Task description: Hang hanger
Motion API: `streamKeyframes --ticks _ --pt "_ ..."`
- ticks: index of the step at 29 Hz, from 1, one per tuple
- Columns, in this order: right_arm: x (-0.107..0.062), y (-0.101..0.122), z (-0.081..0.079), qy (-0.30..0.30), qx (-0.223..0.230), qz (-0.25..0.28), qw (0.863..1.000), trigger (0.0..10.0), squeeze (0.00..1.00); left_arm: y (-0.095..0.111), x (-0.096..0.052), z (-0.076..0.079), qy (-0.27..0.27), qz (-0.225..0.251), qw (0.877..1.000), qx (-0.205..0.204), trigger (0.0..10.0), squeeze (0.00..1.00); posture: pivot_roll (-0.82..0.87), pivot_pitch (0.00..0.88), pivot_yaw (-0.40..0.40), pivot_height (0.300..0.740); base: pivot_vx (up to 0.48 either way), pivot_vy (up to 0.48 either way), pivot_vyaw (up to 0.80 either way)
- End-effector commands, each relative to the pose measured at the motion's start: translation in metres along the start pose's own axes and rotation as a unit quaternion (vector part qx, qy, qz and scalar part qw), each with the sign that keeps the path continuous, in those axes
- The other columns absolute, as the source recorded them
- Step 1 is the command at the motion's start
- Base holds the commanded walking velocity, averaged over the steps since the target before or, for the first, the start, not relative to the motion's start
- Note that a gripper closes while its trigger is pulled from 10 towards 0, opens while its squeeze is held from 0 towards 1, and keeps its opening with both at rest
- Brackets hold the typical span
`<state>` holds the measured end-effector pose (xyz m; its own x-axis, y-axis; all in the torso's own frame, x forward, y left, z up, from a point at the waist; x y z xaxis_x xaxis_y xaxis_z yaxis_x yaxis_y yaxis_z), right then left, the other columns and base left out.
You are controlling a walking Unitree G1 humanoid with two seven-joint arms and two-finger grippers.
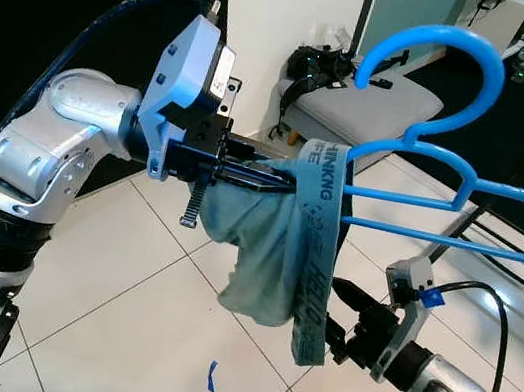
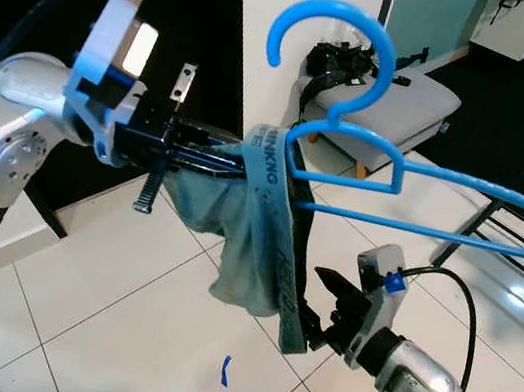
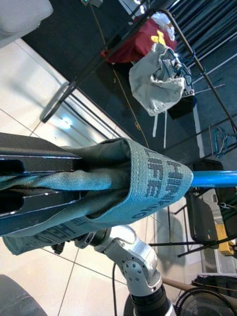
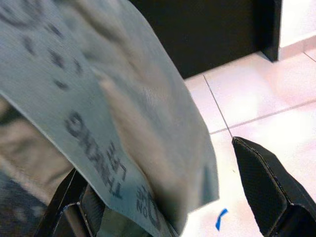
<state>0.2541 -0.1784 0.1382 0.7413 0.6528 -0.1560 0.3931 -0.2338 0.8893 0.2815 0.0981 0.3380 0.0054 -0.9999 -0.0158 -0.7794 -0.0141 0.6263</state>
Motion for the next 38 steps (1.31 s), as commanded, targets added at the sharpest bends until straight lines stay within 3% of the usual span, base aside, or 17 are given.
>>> streamKeyframes --ticks 1,19,20,21,22,28,30,31,32,33,35,36,38 --pt "0.001 -0.006 0.003 -0.012 -0.002 -0.016 1.000 10.0 0.00 0.005 -0.006 -0.007 0.011 -0.007 1.000 0.019 10.0 0.00 0.00 0.113 0.073 0.740 0.000 0.000 0.00" --pt "-0.013 -0.017 0.024 -0.077 -0.008 -0.054 0.996 9.8 0.00 -0.001 -0.022 -0.018 0.039 -0.040 0.998 0.027 10.0 0.00 0.00 0.118 0.075 0.740 0.000 0.000 0.00" --pt "-0.014 -0.018 0.025 -0.081 -0.006 -0.054 0.995 4.3 0.00 -0.001 -0.022 -0.018 0.040 -0.041 0.998 0.028 10.0 0.00 0.00 0.118 0.075 0.740 0.000 0.000 0.00" --pt "-0.014 -0.018 0.025 -0.081 -0.006 -0.054 0.995 4.3 0.00 -0.001 -0.022 -0.018 0.040 -0.041 0.998 0.028 10.0 0.00 0.00 0.118 0.075 0.740 0.000 0.000 0.00" --pt "-0.015 -0.018 0.026 -0.084 -0.005 -0.053 0.995 0.0 0.00 -0.001 -0.022 -0.019 0.041 -0.042 0.998 0.028 10.0 0.00 0.00 0.123 0.076 0.740 0.000 0.000 0.00" --pt "-0.017 -0.020 0.027 -0.088 -0.002 -0.056 0.995 0.0 0.00 0.000 -0.023 -0.020 0.041 -0.042 0.998 0.031 10.0 0.00 0.00 0.125 0.075 0.740 0.000 0.000 0.00" --pt "-0.016 -0.020 0.026 -0.084 -0.002 -0.055 0.995 0.5 0.00 0.000 -0.022 -0.019 0.040 -0.039 0.998 0.031 10.0 0.00 0.00 0.125 0.075 0.740 0.000 0.000 0.00" --pt "-0.015 -0.020 0.025 -0.080 -0.002 -0.055 0.995 2.8 0.00 0.000 -0.021 -0.019 0.038 -0.038 0.998 0.031 10.0 0.00 0.00 0.125 0.075 0.740 0.000 0.000 0.00" --pt "-0.015 -0.020 0.025 -0.080 -0.002 -0.055 0.995 2.8 0.00 0.000 -0.021 -0.019 0.038 -0.038 0.998 0.031 10.0 0.00 0.00 0.125 0.075 0.740 0.000 0.000 0.00" --pt "-0.013 -0.019 0.022 -0.071 0.000 -0.049 0.996 10.0 0.00 0.000 -0.020 -0.018 0.037 -0.036 0.998 0.031 10.0 0.00 0.00 0.125 0.075 0.740 0.000 0.000 0.00" --pt "-0.011 -0.015 0.018 -0.053 0.004 -0.029 0.998 10.0 0.00 0.000 -0.020 -0.018 0.036 -0.035 0.998 0.030 10.0 0.00 0.00 0.126 0.075 0.740 0.000 0.000 0.00" --pt "-0.010 -0.009 0.011 -0.030 0.005 -0.009 0.999 10.0 1.00 0.001 -0.019 -0.018 0.035 -0.034 0.998 0.030 10.0 0.00 0.01 0.127 0.076 0.740 0.000 0.000 0.00" --pt "-0.009 -0.003 0.006 -0.015 0.003 0.012 1.000 10.0 1.00 0.001 -0.019 -0.017 0.034 -0.033 0.998 0.030 10.0 0.00 0.01 0.127 0.076 0.740 0.000 0.000 0.00"
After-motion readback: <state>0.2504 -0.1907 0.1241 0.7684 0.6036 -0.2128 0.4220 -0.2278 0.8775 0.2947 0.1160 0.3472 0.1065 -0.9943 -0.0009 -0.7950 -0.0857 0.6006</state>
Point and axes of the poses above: a point about 5 cm out from each wrist's last joint towards the gripper, its own x axis pointing out of the wrist towards the gripper, its own y axis along the axis of the wrist's last joint, z = x × y, the point moved 1 cm from there along x, pointing out of the wrist towards the gripper, and after that the axes turned 14 degrees about x, right-handed, at the moved point
